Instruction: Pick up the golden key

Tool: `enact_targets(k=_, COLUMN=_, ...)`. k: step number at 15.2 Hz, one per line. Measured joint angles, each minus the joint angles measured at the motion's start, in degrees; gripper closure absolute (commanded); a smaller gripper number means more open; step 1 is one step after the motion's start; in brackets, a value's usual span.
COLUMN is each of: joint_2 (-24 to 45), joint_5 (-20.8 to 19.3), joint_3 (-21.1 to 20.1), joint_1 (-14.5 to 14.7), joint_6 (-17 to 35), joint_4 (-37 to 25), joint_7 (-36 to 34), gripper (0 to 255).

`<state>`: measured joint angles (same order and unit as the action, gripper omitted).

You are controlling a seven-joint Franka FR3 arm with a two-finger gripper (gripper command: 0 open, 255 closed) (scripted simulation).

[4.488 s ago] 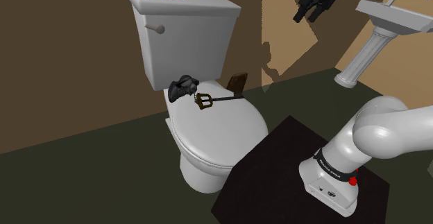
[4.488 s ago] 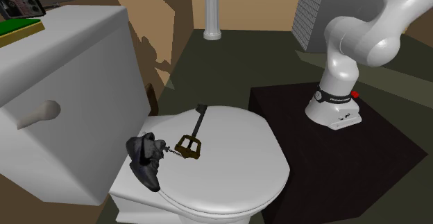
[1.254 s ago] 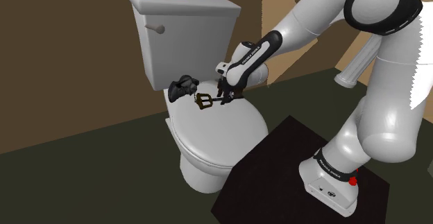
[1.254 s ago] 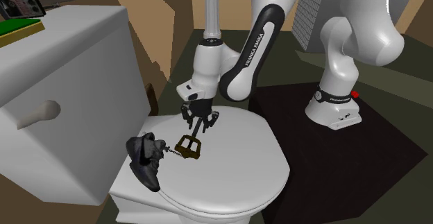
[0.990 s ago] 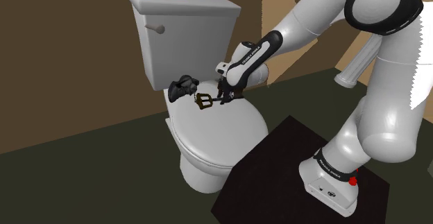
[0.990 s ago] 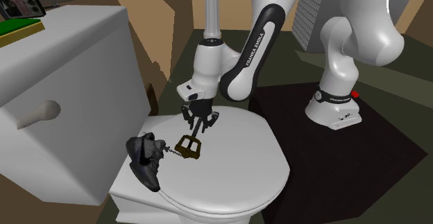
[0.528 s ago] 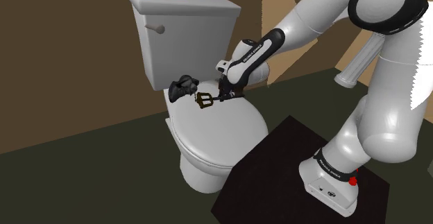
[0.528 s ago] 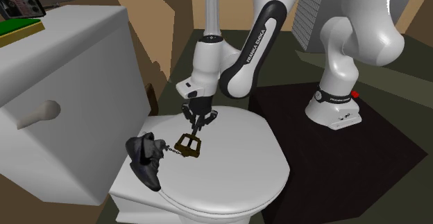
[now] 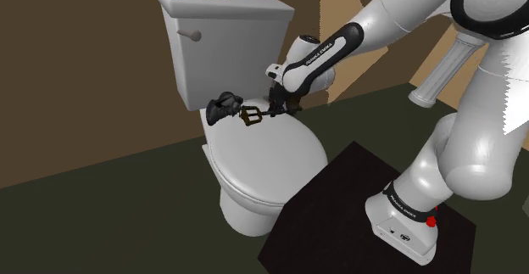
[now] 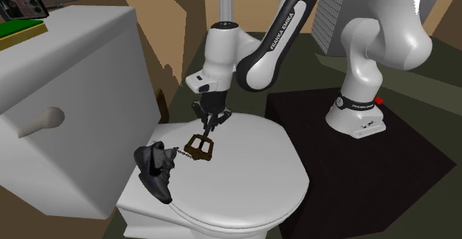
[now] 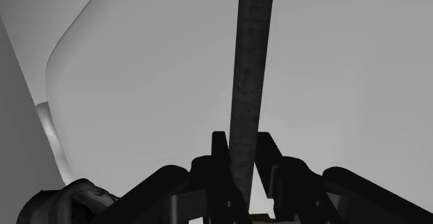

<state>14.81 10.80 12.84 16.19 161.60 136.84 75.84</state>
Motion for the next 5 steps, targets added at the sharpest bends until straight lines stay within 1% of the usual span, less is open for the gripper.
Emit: enact_targets(k=5, joint_2=-3.43, joint_5=-2.43, joint_3=1.48, joint_1=0.90, joint_6=-3.20, joint_4=0.12, joint_7=-1.69, gripper=255)
